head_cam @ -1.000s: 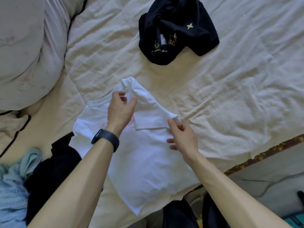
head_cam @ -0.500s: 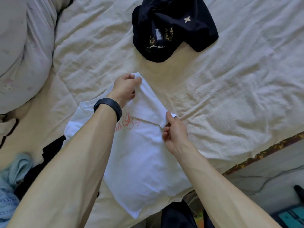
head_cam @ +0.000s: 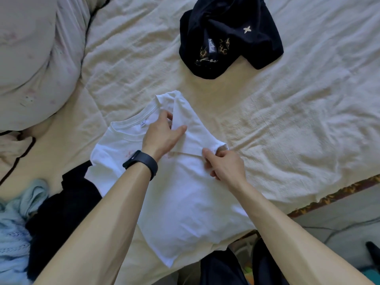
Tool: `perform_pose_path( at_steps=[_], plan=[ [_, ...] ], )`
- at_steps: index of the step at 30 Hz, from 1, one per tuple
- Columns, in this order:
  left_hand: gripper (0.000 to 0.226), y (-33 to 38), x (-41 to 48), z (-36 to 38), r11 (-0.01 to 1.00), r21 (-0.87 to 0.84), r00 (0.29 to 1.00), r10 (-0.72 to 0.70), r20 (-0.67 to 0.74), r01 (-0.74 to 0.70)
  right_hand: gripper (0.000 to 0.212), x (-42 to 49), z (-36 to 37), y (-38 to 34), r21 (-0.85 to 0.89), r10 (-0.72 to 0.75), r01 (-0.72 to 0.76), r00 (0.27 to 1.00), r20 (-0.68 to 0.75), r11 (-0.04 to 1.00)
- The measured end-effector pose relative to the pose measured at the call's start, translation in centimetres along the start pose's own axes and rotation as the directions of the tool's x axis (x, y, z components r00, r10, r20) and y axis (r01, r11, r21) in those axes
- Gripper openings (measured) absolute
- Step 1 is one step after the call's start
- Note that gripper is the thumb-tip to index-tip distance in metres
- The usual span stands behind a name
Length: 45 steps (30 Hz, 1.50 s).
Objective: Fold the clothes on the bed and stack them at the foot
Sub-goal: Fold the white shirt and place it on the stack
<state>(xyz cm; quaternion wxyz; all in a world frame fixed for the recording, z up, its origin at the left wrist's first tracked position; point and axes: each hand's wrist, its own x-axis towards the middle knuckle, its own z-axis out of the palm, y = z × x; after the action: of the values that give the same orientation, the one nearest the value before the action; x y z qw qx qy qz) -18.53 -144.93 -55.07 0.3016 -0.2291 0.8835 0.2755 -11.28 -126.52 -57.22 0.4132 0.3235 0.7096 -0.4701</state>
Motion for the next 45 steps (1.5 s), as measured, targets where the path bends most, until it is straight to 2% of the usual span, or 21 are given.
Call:
perform_pose_path(
  at_steps=[2, 5, 7, 9, 11, 12, 14, 17, 19, 23, 24, 26, 27, 28, 31, 33, 35, 38, 42, 43, 45],
  plan=[
    [0.040, -0.3, -1.6, 1.2, 0.998, 0.031, 0.984, 0.054, -0.169, -0.050, 0.059, -0.3, -1.3, -0.3, -0.320, -0.051, 0.067, 0.997, 0.058, 0.945],
    [0.046, -1.4, -4.5, 4.4, 0.964, 0.239, 0.907, 0.199, -0.372, -0.114, 0.055, -0.9, -2.2, -0.7, -0.595, -0.286, 0.189, 0.955, -0.072, 0.781],
    [0.055, -2.2, -6.2, 6.8, 0.950, 0.286, 0.894, 0.231, -0.383, -0.123, 0.037, -1.1, -1.5, -2.0, -0.587, -0.550, 0.382, 0.825, -0.132, 0.714],
    [0.066, -2.9, -6.9, 9.2, 0.937, 0.327, 0.926, 0.226, -0.304, -0.121, 0.020, -0.7, -0.1, -3.6, -0.530, -0.782, 0.635, 0.616, -0.090, 0.561],
    [0.080, -3.7, -6.9, 11.4, 0.936, 0.345, 0.942, 0.170, -0.289, -0.063, 0.039, 0.9, 2.0, -5.1, -0.556, -0.870, 0.756, 0.479, 0.113, 0.345],
    [0.089, -3.9, -6.7, 12.2, 0.941, 0.338, 0.942, 0.133, -0.308, -0.022, 0.047, 1.8, 2.8, -5.6, -0.590, -0.859, 0.765, 0.460, 0.224, 0.256],
    [0.092, -4.3, -6.2, 13.3, 0.945, 0.327, 0.926, 0.097, -0.366, 0.030, 0.059, 4.5, 3.5, -6.0, -0.704, -0.785, 0.705, 0.483, 0.388, 0.085],
    [0.094, -5.0, -5.3, 14.3, 0.933, 0.359, 0.909, 0.127, -0.397, 0.027, 0.069, 9.2, 2.0, -6.0, -0.826, -0.715, 0.561, 0.555, 0.426, -0.056],
    [0.100, -5.1, -4.9, 14.5, 0.930, 0.366, 0.905, 0.130, -0.405, 0.030, 0.070, 10.6, 1.3, -5.9, -0.857, -0.750, 0.512, 0.549, 0.369, -0.047],
    [0.106, -4.9, -5.6, 14.4, 0.951, 0.306, 0.897, 0.107, -0.429, 0.033, 0.068, 9.4, 1.5, -5.0, -0.874, -0.834, 0.471, 0.526, 0.168, 0.120],
    [0.107, -5.4, -6.1, 14.4, 0.955, 0.293, 0.887, 0.106, -0.449, 0.034, 0.068, 8.8, 1.2, -4.5, -0.862, -0.852, 0.499, 0.488, 0.191, 0.093],
    [0.104, -7.0, -7.4, 14.4, 0.954, 0.297, 0.874, 0.113, -0.473, 0.037, 0.067, 7.5, 0.5, -3.0, -0.810, -0.836, 0.575, 0.387, 0.390, -0.112],
    [0.101, -8.1, -8.2, 14.5, 0.950, 0.312, 0.873, 0.126, -0.471, 0.031, 0.066, 7.1, -0.1, -2.1, -0.787, -0.792, 0.584, 0.377, 0.481, -0.200],
    [0.097, -9.0, -8.9, 14.7, 0.944, 0.329, 0.870, 0.146, -0.470, 0.019, 0.067, 6.8, -0.8, -1.4, -0.793, -0.748, 0.567, 0.422, 0.513, -0.224],
    [0.087, -11.5, -10.5, 14.8, 0.937, 0.347, 0.867, 0.157, -0.474, 0.020, 0.070, 6.1, -2.3, -0.1, -0.902, -0.688, 0.431, 0.646, 0.330, -0.028],
    [0.083, -13.0, -11.5, 14.4, 0.948, 0.313, 0.868, 0.112, -0.484, 0.052, 0.070, 4.7, -2.3, 0.0, -0.919, -0.689, 0.392, 0.679, 0.253, 0.049],
    [0.080, -14.3, -12.8, 13.7, 0.961, 0.265, 0.880, 0.054, -0.472, 0.083, 0.070, 2.7, -1.5, 0.3, -0.910, -0.706, 0.413, 0.657, 0.265, 0.043],
    [0.076, -16.0, -14.6, 12.0, 0.989, 0.073, 0.861, -0.074, -0.503, 0.129, 0.073, -0.5, 1.1, 0.5, -0.873, -0.717, 0.487, 0.604, 0.349, -0.015],
    [0.072, -19.0, -15.5, 7.8, 0.935, -0.321, 0.680, -0.332, -0.654, 0.148, 0.072, -3.6, 7.9, -1.5, -0.788, -0.649, 0.615, 0.592, 0.478, -0.020],
    [0.075, -19.9, -15.4, 6.4, 0.871, -0.477, 0.648, -0.433, -0.627, 0.120, 0.071, -4.1, 10.0, -2.4, -0.766, -0.634, 0.642, 0.578, 0.514, -0.035],
    [0.085, -21.7, -14.7, 3.6, 0.621, -0.780, 0.651, -0.625, -0.432, 0.079, 0.069, -5.0, 14.4, -4.6, -0.715, -0.611, 0.695, 0.531, 0.587, -0.083]
  ],
)
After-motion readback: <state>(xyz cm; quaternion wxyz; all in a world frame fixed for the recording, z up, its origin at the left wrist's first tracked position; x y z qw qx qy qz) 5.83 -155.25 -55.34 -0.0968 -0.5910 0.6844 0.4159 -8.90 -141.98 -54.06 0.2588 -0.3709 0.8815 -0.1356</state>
